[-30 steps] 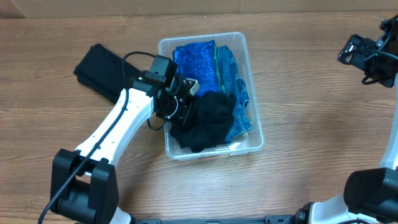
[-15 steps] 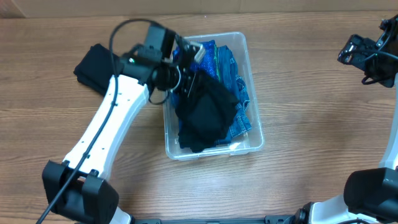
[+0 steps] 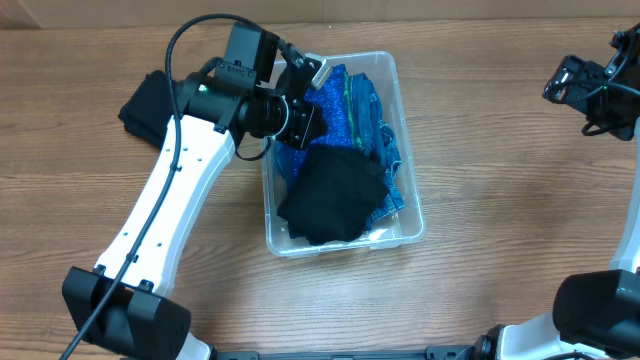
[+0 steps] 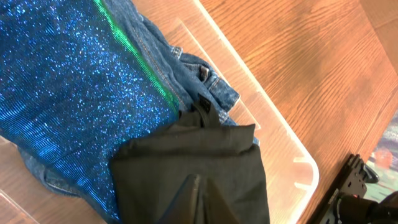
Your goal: Pack container
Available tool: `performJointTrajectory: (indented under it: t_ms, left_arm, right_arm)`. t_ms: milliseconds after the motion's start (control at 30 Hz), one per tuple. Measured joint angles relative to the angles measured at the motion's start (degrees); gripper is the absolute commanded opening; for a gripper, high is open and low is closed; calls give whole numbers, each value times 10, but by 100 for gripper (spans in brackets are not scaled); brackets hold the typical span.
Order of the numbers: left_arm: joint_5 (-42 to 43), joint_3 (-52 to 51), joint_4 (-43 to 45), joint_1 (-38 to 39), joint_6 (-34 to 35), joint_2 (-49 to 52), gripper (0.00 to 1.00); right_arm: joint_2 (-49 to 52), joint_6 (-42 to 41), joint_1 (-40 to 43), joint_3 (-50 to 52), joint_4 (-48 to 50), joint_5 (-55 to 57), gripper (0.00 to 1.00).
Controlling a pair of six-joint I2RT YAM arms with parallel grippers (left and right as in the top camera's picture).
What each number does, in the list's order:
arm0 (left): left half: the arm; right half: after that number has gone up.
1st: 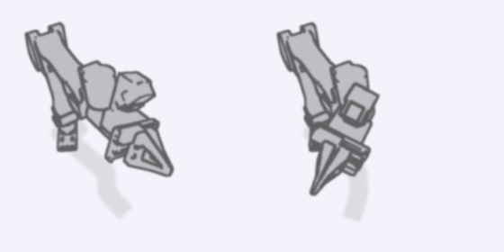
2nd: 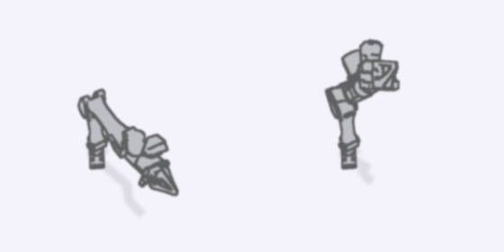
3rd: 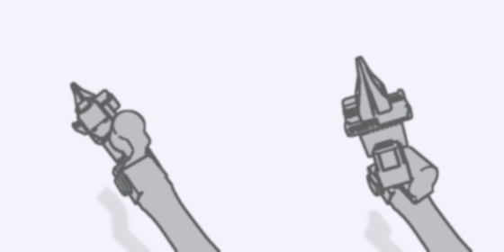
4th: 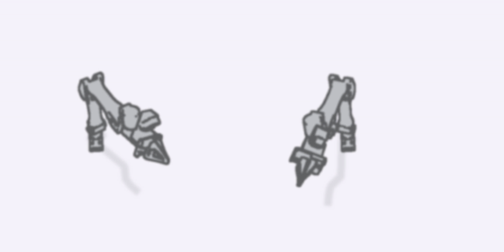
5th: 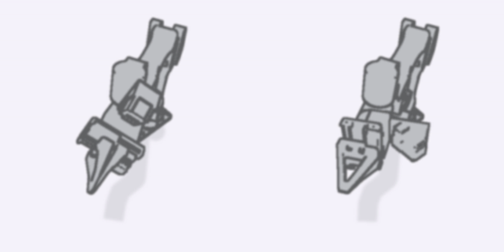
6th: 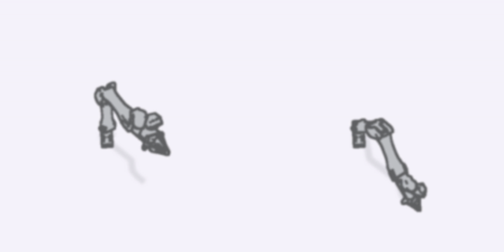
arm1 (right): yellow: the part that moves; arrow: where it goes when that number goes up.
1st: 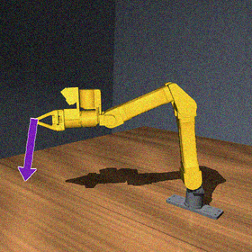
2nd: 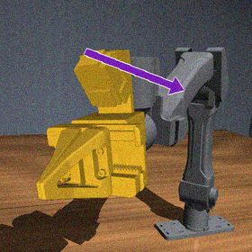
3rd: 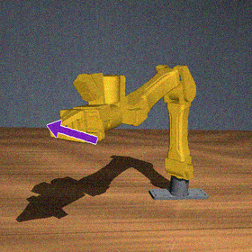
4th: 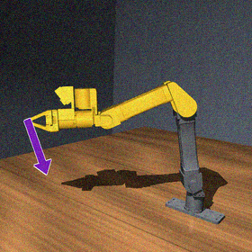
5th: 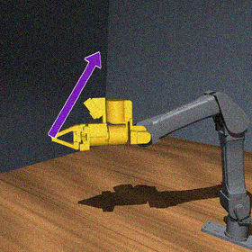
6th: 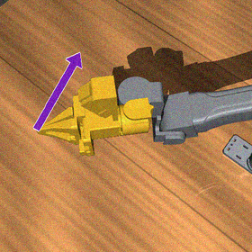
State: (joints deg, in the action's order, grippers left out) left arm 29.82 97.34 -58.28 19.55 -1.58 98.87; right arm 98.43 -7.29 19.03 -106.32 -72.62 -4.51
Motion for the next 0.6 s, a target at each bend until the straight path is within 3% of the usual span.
performJointTrajectory:
  t_ms: [367, 600]
  left_arm:
    - [-78, -10, -72, 107, -36, 18, 4]
    - [-91, -96, -86, 142, -42, 56, 4]
  right_arm:
    - [0, 0, 0, 0, 0, 0, 100]
    - [0, 0, 0, 0, 0, 0, 100]
